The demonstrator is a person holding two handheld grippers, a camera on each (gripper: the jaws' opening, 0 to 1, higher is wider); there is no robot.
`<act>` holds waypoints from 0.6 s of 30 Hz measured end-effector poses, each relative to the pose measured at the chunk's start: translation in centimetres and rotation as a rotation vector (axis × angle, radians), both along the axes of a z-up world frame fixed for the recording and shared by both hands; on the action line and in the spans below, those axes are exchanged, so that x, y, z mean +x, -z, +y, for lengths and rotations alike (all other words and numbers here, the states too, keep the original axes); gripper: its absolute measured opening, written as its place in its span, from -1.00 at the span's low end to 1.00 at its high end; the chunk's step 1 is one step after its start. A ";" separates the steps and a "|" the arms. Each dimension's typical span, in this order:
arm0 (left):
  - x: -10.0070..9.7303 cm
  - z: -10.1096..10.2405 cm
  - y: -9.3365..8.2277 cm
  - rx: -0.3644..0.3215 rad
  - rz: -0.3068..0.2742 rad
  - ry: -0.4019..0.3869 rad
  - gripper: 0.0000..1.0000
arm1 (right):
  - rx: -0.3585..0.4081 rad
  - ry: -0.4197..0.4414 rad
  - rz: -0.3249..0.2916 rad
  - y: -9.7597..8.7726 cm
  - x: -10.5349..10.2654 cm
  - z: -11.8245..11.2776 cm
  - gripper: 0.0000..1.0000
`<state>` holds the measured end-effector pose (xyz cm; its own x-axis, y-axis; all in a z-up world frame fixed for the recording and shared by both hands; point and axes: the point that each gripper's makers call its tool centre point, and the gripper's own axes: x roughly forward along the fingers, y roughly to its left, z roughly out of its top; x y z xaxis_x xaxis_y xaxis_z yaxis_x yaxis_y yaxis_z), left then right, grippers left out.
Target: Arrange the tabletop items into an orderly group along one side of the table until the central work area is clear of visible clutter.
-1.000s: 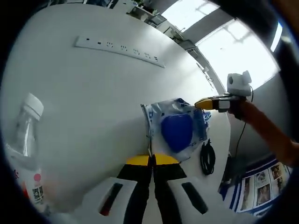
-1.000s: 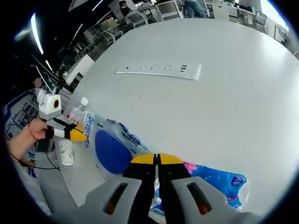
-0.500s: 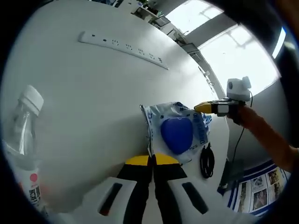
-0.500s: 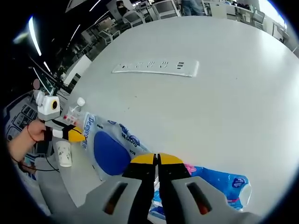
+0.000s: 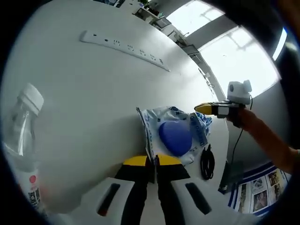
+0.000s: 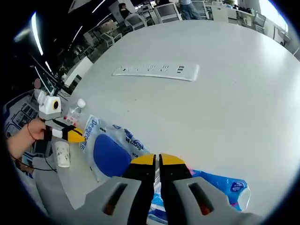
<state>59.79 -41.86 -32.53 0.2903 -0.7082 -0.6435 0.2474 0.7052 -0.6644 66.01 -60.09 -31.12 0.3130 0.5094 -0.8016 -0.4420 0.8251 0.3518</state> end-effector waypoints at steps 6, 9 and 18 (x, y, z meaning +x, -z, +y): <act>0.1 0.0 0.0 0.001 -0.008 0.008 -0.82 | 0.004 0.000 -0.019 -0.4 0.2 0.0 -0.87; 0.0 0.0 -0.2 0.003 -0.011 0.012 -0.74 | -0.002 -0.003 -0.032 -0.5 0.4 0.0 -0.85; 0.1 0.1 -0.6 0.010 -0.035 0.034 -0.60 | 0.007 0.006 -0.049 -1.0 0.3 -0.3 -0.78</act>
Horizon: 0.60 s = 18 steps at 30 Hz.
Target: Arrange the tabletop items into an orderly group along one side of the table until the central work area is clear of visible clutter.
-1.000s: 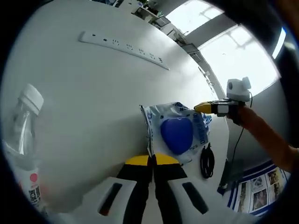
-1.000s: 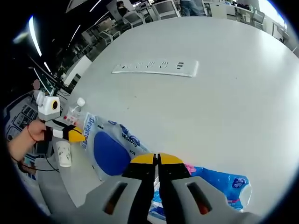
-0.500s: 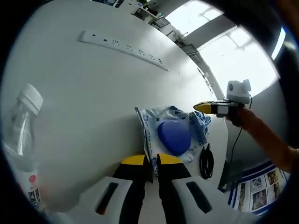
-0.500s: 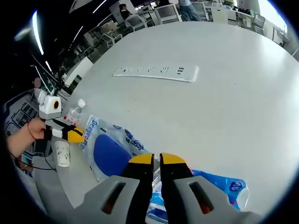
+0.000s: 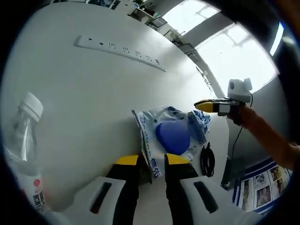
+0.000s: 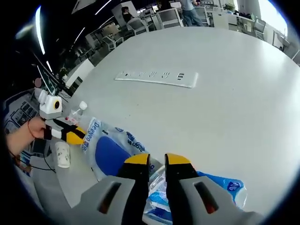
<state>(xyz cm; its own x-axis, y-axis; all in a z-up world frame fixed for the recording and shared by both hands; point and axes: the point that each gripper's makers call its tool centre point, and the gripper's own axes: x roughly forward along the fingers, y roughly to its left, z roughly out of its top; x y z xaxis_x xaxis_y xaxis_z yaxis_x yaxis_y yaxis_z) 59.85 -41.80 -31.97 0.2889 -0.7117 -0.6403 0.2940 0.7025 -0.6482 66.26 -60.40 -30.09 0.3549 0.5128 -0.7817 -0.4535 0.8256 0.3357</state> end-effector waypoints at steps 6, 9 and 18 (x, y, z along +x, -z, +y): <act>0.0 0.2 -0.3 0.011 -0.023 0.012 -0.47 | 0.013 0.012 -0.019 -0.7 0.1 -0.3 -0.74; -0.2 0.2 -0.5 0.013 -0.027 0.020 -0.44 | 0.017 0.017 -0.024 -0.9 0.0 -0.3 -0.73; -0.6 0.0 -1.6 -0.001 -0.066 0.054 -0.20 | 0.039 0.023 -0.043 -1.7 -0.8 0.0 -0.64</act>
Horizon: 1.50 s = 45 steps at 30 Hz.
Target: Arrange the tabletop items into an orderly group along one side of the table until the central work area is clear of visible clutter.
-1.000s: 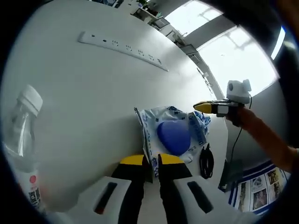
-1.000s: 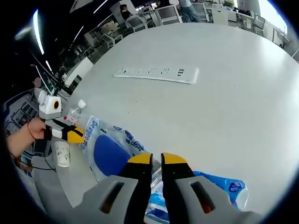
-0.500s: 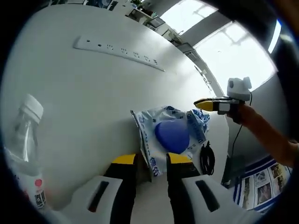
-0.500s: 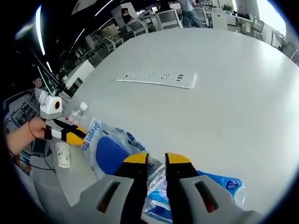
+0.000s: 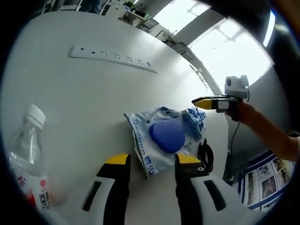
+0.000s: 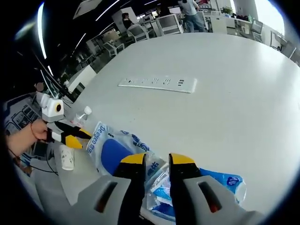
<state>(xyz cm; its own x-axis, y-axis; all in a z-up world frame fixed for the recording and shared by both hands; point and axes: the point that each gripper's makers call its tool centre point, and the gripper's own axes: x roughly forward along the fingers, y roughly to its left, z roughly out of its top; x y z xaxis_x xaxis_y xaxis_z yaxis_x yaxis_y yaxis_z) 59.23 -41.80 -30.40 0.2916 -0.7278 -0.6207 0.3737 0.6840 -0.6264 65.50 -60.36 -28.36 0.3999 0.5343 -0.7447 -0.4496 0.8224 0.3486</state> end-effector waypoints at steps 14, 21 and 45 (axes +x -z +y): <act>-0.6 0.1 -1.4 0.001 -0.052 0.065 0.13 | 0.034 -0.006 -0.032 -1.9 -1.1 0.6 -0.48; -0.9 0.1 -2.6 0.004 -0.097 0.097 0.29 | 0.059 -0.005 -0.048 -2.8 -1.8 0.8 -0.40; -2.6 0.7 -6.1 0.003 -0.180 0.166 0.60 | 0.095 -0.044 -0.086 -5.9 -5.5 2.6 -0.11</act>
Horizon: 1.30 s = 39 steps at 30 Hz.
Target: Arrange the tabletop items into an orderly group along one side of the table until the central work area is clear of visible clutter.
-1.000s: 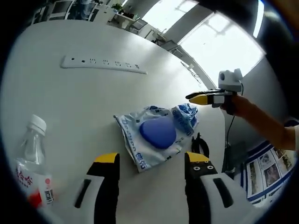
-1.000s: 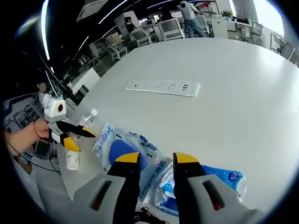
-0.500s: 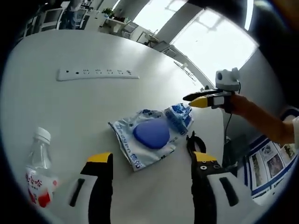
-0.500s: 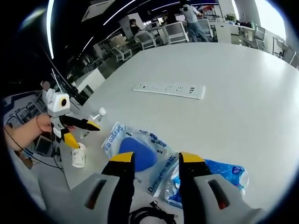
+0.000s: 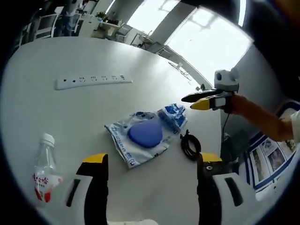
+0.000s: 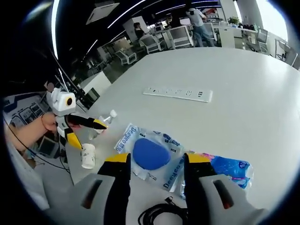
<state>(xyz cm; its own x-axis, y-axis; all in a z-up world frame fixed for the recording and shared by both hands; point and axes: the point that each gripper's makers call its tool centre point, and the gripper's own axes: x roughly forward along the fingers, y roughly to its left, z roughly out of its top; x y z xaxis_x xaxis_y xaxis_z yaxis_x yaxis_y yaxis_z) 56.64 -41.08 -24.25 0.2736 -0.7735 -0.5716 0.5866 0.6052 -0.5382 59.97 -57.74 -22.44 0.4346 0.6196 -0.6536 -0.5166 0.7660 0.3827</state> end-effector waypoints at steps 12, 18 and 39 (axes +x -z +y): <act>-1.4 0.9 -1.5 -0.005 -0.029 0.019 0.69 | 0.058 0.013 -0.002 -1.5 -2.3 1.5 -0.03; -2.0 1.4 -2.4 -0.014 -0.052 0.025 0.74 | 0.086 0.018 -0.005 -2.1 -3.3 2.3 -0.02; -4.2 4.7 -6.1 -0.031 -0.135 0.016 0.78 | 0.155 0.032 -0.021 -4.6 -5.5 5.1 0.02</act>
